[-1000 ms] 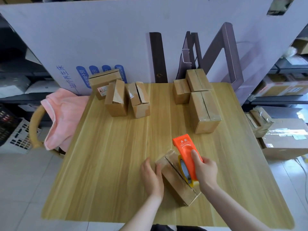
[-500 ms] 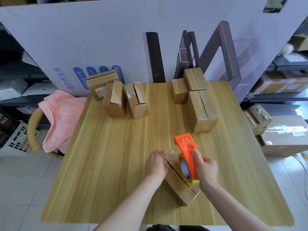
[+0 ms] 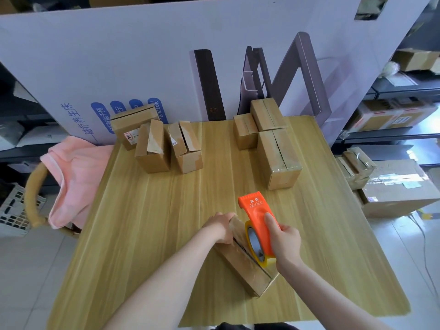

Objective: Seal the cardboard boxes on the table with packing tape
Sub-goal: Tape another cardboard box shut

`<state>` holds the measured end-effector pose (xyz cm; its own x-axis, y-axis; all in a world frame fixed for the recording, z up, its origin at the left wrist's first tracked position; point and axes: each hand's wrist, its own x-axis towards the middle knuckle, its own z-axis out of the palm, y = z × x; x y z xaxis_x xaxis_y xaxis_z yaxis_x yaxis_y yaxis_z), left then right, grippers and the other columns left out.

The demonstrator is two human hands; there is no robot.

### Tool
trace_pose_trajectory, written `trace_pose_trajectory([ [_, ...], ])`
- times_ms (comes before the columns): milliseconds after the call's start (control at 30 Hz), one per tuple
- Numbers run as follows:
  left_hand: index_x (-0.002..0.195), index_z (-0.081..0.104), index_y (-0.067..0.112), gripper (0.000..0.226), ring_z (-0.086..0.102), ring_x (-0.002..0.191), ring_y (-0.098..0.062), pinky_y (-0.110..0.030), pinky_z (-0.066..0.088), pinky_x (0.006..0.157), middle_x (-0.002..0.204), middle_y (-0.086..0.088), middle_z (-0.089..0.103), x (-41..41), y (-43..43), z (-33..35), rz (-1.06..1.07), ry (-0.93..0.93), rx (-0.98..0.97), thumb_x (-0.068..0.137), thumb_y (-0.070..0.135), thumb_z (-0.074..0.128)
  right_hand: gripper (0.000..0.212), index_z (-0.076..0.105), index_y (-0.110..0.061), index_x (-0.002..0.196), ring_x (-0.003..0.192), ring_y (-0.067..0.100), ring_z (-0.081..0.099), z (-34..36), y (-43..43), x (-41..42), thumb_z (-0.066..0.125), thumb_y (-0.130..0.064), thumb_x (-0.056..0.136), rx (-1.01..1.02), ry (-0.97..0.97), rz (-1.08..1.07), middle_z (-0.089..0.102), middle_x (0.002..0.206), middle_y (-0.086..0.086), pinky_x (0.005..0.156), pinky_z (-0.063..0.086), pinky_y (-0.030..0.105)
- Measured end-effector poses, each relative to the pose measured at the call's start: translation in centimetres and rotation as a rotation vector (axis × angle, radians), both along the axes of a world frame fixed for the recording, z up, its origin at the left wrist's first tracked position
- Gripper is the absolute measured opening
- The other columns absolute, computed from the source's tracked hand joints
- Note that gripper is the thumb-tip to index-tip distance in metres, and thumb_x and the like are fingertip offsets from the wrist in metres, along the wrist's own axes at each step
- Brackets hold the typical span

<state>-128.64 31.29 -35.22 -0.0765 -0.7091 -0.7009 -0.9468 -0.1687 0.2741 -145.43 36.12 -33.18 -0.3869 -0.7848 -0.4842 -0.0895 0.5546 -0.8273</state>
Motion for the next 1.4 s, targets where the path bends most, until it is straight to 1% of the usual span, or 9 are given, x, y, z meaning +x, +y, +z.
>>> trace_pose_trajectory([
  [100, 0.130, 0.037, 0.027, 0.064, 0.057, 0.107, -0.028, -0.035, 0.051, 0.074, 0.128, -0.003, 0.048, -0.5, -0.8, 0.8, -0.171, -0.113, -0.007, 0.074, 0.025, 0.068, 0.048, 0.057, -0.010, 0.055, 0.033, 0.006, 0.045, 0.0, 0.2, 0.2, 0.069, -0.049, 0.079, -0.015, -0.011, 0.009, 0.051, 0.040, -0.004, 0.033, 0.034, 0.017],
  [267, 0.147, 0.021, 0.023, 0.080, 0.056, 0.117, -0.025, -0.033, 0.044, 0.074, 0.133, 0.002, 0.050, -1.7, -1.7, 1.2, -0.426, -0.316, -0.058, 0.082, 0.034, 0.067, 0.048, 0.055, -0.011, 0.054, 0.036, 0.008, 0.044, -0.2, 0.1, 0.1, 0.069, -0.049, 0.080, -0.017, -0.004, -0.004, 0.050, 0.043, -0.002, 0.035, 0.034, 0.019],
  [533, 0.131, 0.040, 0.029, 0.051, 0.055, 0.115, -0.027, -0.036, 0.050, 0.080, 0.129, -0.004, 0.052, -0.7, -0.3, 1.0, -0.392, -0.203, -0.173, 0.084, 0.026, 0.058, 0.050, 0.060, -0.008, 0.059, 0.036, 0.010, 0.051, 0.1, -0.4, -0.1, 0.068, -0.052, 0.081, 0.025, -0.021, -0.056, 0.054, 0.042, -0.003, 0.037, 0.039, 0.021],
  [600, 0.141, 0.030, 0.040, 0.064, 0.047, 0.127, -0.027, -0.037, 0.048, 0.089, 0.142, -0.002, 0.043, -0.1, 0.5, 0.7, -0.241, -0.103, -0.172, 0.085, 0.029, 0.057, 0.050, 0.059, -0.008, 0.058, 0.037, 0.010, 0.050, 0.2, -0.3, -0.2, 0.068, -0.051, 0.081, 0.018, -0.025, -0.053, 0.053, 0.042, -0.003, 0.038, 0.039, 0.021],
  [667, 0.144, 0.023, 0.047, 0.076, 0.046, 0.129, -0.022, -0.035, 0.049, 0.091, 0.147, 0.005, 0.038, 0.8, 2.2, 0.2, 0.102, 0.017, -0.272, 0.083, 0.031, 0.065, 0.049, 0.057, -0.008, 0.058, 0.033, 0.006, 0.046, 0.2, -0.2, -0.3, 0.068, -0.050, 0.082, 0.007, -0.025, -0.049, 0.050, 0.040, -0.005, 0.034, 0.036, 0.019],
  [800, 0.127, 0.057, 0.027, 0.055, 0.059, 0.101, -0.009, -0.025, 0.050, 0.076, 0.113, 0.013, 0.057, 2.1, 7.1, -2.5, 0.632, 0.206, -0.627, 0.077, 0.043, 0.075, 0.049, 0.056, -0.008, 0.059, 0.038, 0.010, 0.045, 0.0, -0.3, -0.4, 0.068, -0.050, 0.082, -0.003, -0.011, -0.057, 0.049, 0.042, -0.003, 0.039, 0.035, 0.023],
  [933, 0.095, 0.075, 0.017, 0.021, 0.067, 0.083, -0.010, -0.013, 0.040, 0.063, 0.077, 0.020, 0.064, 1.2, 8.9, -3.4, 1.018, 0.361, -0.573, 0.077, 0.029, 0.077, 0.050, 0.059, -0.007, 0.061, 0.042, 0.014, 0.049, 0.0, -0.3, -0.1, 0.068, -0.052, 0.081, -0.005, -0.008, -0.043, 0.053, 0.047, 0.000, 0.044, 0.038, 0.025],
  [1233, 0.096, 0.075, 0.012, 0.014, 0.065, 0.082, -0.015, -0.020, 0.041, 0.073, 0.087, 0.003, 0.072, -0.5, 8.7, -3.6, 1.317, 0.374, -0.560, 0.085, 0.018, 0.069, 0.050, 0.052, -0.010, 0.051, 0.028, 0.003, 0.042, 0.0, 0.9, 0.8, 0.069, -0.044, 0.083, -0.035, -0.028, -0.038, 0.046, 0.033, -0.008, 0.029, 0.030, 0.015],
  [1400, 0.130, 0.059, 0.017, 0.033, 0.059, 0.116, -0.021, -0.024, 0.041, 0.093, 0.125, 0.001, 0.063, -2.9, 10.5, -3.6, 1.449, 0.574, -0.530, 0.097, 0.016, 0.053, 0.056, 0.065, 0.004, 0.074, 0.054, 0.022, 0.055, 0.1, 0.7, -0.5, 0.067, -0.052, 0.082, -0.003, -0.060, -0.108, 0.059, 0.060, 0.010, 0.053, 0.043, 0.030],
])
